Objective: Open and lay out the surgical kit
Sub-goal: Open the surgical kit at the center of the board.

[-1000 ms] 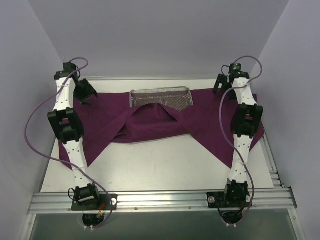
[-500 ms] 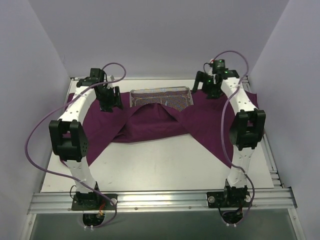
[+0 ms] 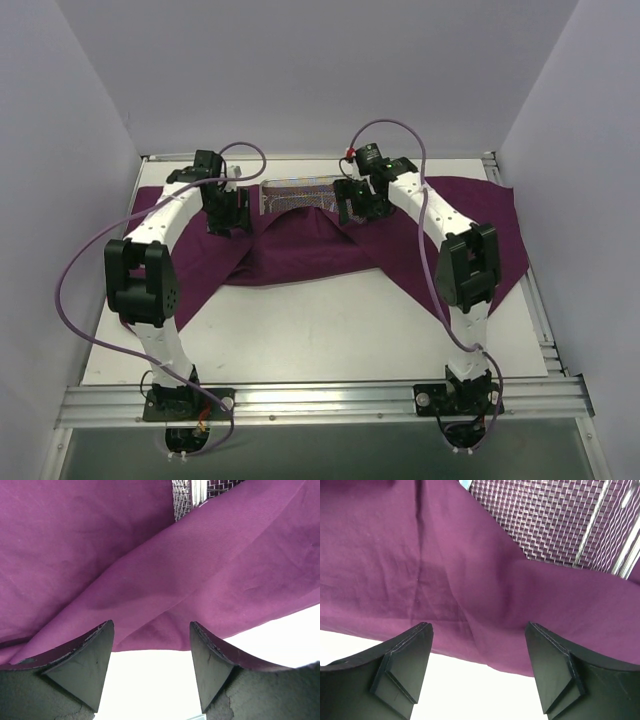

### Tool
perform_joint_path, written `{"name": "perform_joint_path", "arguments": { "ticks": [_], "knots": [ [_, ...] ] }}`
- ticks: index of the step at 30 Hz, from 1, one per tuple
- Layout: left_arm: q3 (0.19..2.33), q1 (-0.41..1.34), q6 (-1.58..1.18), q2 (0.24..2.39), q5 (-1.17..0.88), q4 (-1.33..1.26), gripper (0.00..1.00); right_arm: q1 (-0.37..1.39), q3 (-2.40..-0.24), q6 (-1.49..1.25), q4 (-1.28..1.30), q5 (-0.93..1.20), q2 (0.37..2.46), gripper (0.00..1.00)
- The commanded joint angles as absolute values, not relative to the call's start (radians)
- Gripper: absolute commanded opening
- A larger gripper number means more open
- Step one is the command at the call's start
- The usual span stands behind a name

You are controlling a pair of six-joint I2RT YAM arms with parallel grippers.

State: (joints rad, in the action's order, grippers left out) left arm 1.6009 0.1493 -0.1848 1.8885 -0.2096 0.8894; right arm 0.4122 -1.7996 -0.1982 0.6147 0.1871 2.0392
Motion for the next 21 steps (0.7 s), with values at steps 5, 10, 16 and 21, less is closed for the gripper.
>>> {"name": "perform_joint_path", "arguments": {
  "ticks": [5,10,16,21],
  "knots": [
    [1.608,0.152,-0.245,1.824,-0.173,0.841,0.7,0.482,-1.968,-0.083,0.705,0.02,2.098,0.77],
    [1.6,0.153,-0.291,1.796,-0.158,0.839,0.7,0.525,-2.054,-0.032,0.733,-0.071,2.184,0.81],
    [1.591,0.153,-0.307,1.761,-0.127,0.838,0.7,0.575,-2.065,-0.011,0.739,-0.127,2.243,0.82],
    [1.603,0.152,-0.298,1.756,-0.123,0.85,0.7,0.598,-2.062,-0.011,0.752,-0.198,2.276,0.79]
  ]
}}
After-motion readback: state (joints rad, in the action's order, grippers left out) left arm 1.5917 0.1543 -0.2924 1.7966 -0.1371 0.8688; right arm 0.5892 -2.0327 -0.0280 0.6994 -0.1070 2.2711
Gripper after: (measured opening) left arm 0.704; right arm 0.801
